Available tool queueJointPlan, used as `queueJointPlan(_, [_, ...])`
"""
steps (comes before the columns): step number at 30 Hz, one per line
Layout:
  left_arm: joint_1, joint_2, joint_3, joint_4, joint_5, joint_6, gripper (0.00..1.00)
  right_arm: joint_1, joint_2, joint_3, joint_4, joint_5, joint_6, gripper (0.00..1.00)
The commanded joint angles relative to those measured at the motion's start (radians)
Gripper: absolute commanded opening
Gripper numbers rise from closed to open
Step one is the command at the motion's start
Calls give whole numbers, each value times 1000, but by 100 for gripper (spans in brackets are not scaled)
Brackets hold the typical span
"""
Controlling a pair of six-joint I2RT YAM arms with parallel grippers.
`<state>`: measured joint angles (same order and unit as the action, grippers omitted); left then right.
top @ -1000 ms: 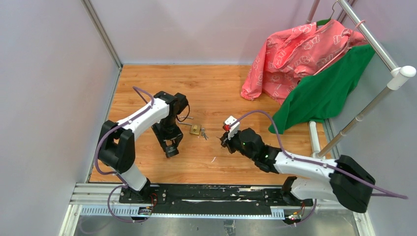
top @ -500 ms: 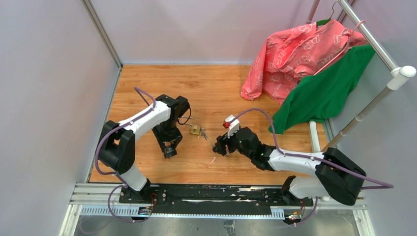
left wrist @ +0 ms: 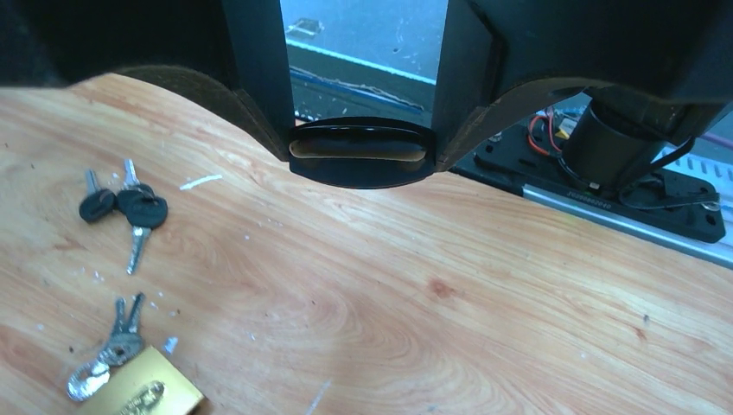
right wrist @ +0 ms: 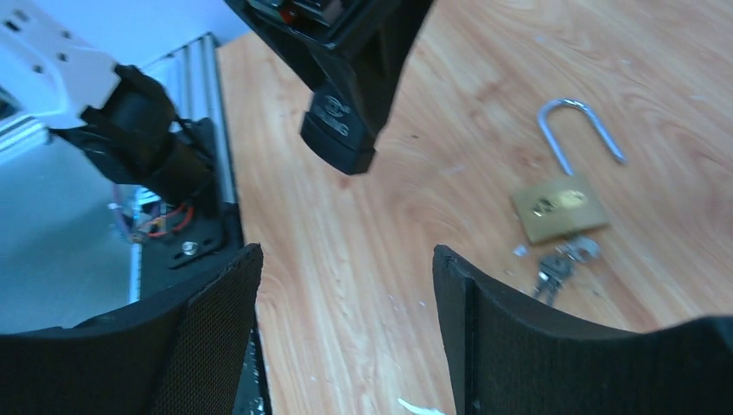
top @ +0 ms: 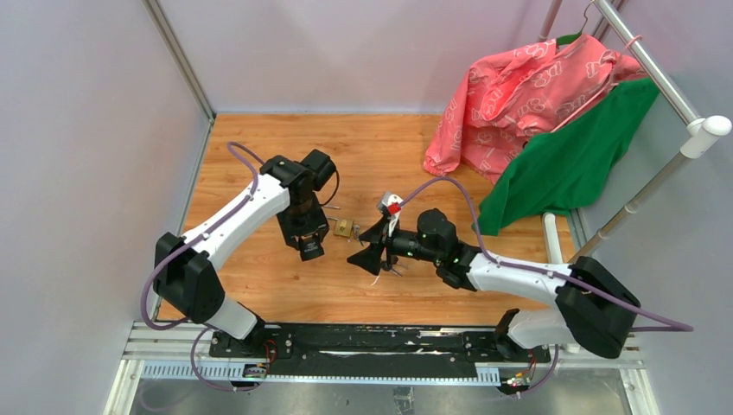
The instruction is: Unlock with the key
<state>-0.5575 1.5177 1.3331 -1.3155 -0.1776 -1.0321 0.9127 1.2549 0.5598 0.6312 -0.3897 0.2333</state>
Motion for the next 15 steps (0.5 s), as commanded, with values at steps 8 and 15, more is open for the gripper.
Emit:
queueJointPlan(8, [-26,-89,66,-23,102,77,0,-52,313,89,526,-319,350,73])
queueJointPlan(15, [-28,-112,70,-21,121,105,0,-51,497,170,710,-321,542,72])
